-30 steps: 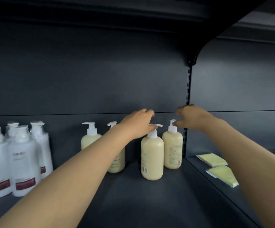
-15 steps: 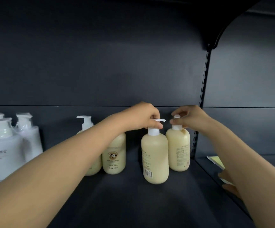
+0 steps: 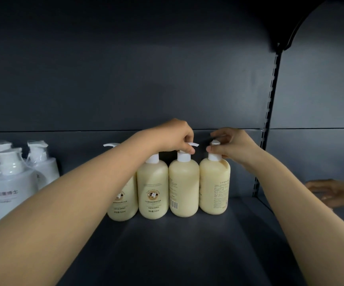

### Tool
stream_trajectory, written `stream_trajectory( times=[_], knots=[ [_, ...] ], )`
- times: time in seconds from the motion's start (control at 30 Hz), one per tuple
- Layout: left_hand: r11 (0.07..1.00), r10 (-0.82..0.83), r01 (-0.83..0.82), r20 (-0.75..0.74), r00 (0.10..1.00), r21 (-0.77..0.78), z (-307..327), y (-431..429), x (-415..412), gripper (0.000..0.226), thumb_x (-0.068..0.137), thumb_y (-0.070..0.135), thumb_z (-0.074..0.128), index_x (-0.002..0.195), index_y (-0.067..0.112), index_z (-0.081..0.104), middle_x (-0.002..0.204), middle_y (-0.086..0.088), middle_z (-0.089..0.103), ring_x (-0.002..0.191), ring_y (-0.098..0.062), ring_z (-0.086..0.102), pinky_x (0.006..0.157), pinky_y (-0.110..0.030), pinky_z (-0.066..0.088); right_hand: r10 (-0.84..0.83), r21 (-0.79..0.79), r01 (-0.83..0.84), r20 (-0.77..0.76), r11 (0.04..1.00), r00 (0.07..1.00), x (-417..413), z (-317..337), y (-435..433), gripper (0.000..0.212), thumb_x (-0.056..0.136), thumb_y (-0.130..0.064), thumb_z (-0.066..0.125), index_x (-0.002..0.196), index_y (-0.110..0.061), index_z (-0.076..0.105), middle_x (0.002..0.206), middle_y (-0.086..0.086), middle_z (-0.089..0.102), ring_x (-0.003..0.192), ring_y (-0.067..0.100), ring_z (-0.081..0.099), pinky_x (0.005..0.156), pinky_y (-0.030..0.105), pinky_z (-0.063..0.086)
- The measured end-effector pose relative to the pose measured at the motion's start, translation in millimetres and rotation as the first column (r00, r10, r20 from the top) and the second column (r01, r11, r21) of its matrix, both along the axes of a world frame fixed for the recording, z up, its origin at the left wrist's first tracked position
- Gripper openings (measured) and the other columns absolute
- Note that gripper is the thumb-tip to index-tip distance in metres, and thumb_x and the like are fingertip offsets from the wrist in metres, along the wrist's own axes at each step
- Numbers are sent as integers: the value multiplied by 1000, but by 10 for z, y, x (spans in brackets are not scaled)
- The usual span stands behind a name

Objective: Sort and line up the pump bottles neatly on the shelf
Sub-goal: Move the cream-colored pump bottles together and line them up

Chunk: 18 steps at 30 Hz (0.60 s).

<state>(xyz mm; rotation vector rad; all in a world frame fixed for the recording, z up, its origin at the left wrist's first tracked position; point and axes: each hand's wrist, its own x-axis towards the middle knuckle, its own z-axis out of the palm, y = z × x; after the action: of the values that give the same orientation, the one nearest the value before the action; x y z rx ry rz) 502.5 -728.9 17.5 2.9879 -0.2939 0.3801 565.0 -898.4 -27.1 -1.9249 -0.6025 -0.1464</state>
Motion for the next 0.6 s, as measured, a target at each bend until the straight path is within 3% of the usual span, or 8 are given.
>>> stream_trajectory(
  times=[0.13,0.27,0.37,0.5,0.6],
  knots=[
    [995,18,-19,18,1000,99,-18,-48,3,31,86,39,60,94,9,63,84,-2,56,76,-18,50,53,-25,31,-123,9,123,68,992,990,-77,-156,4,56,78,-23,74,127,-11,50,105,2,57,95,17,57,79,29,46],
    [976,96,-102,41,995,194,-71,-108,-36,46,81,52,58,71,8,51,63,-1,44,59,-18,40,49,-28,24,-206,-50,209,67,977,976,-139,-415,6,68,72,-44,75,126,-14,49,116,0,52,109,19,51,89,35,46],
    [975,118,-123,36,992,183,-133,-124,-70,46,77,55,62,70,13,45,68,3,46,69,-18,47,51,-27,30,-251,-119,248,-8,961,968,-155,-530,-24,82,52,-68,72,115,-18,53,119,5,52,111,24,52,86,41,51],
    [984,93,-95,20,995,149,-202,-107,-107,55,76,57,63,103,12,50,102,1,56,94,-19,53,67,-29,40,-201,-109,195,-45,975,979,-161,-528,-64,68,61,-57,77,110,-19,50,118,6,52,98,19,58,67,25,46],
    [987,67,-64,-16,998,149,-188,-101,-109,49,78,53,64,96,13,42,104,-2,53,88,-19,49,60,-29,36,-138,-75,135,-51,988,989,-190,-487,-99,53,70,-43,77,109,-17,50,109,1,56,86,8,58,61,19,43]
  ],
)
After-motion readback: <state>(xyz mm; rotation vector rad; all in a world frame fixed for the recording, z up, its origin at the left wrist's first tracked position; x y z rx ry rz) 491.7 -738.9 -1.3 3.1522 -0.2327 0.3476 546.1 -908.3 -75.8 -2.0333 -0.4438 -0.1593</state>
